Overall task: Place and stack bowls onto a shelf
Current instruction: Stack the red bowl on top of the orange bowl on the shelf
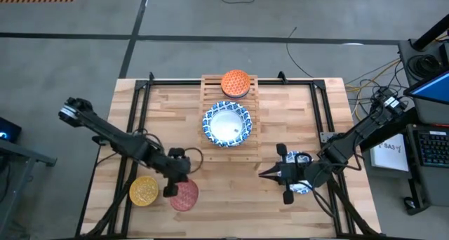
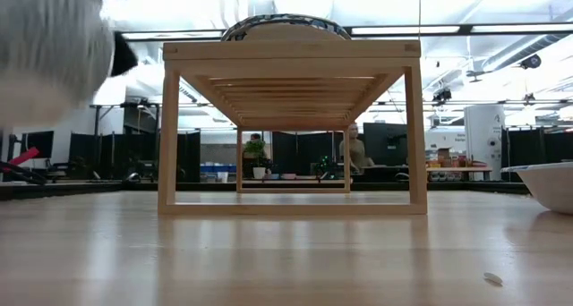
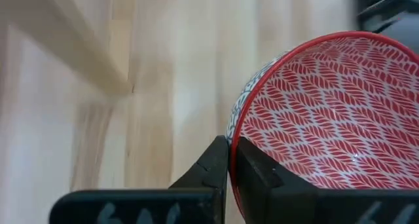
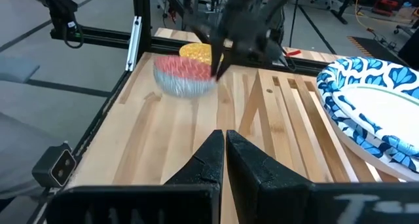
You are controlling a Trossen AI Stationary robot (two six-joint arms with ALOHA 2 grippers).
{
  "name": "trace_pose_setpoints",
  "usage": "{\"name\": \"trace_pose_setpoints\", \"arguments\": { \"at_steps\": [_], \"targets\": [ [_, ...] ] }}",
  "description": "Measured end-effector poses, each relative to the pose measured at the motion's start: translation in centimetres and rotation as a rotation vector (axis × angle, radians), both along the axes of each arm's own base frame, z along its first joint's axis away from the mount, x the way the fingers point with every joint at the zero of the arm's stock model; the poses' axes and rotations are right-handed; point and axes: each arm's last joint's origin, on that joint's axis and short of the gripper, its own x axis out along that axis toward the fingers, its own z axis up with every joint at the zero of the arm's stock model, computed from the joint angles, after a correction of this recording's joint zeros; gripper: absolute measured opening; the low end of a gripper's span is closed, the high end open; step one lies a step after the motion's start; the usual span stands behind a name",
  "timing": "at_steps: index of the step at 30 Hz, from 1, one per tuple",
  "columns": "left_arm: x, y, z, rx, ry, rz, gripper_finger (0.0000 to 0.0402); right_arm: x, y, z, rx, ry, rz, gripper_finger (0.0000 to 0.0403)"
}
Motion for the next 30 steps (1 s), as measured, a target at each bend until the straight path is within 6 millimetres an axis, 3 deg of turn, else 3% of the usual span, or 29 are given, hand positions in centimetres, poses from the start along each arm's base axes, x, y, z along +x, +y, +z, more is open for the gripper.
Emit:
{"name": "trace_pose_setpoints", "arguments": {
  "at_steps": [6,12,23,30],
  "targets": [
    [-1.1,1.4,5.9,-0.004,-0.280,0.010,0.0001,-0.3,0.2,-0.7,-0.026,0.016,0.020,0.0009],
    [-1.4,4.2,11.6,0.067,-0.491,0.126,0.0001,-0.5,0.1,-2.2,-0.040,0.046,0.016,0.0009],
    [1.0,10.6,18.0,0.234,-0.455,0.346,0.0000,-0.6,0.0,-2.6,-0.037,0.060,0.019,0.0009],
    [3.3,14.0,20.1,0.329,-0.350,0.413,0.0000,-0.6,0.0,-2.6,-0.047,0.061,0.022,0.0009]
  ]
}}
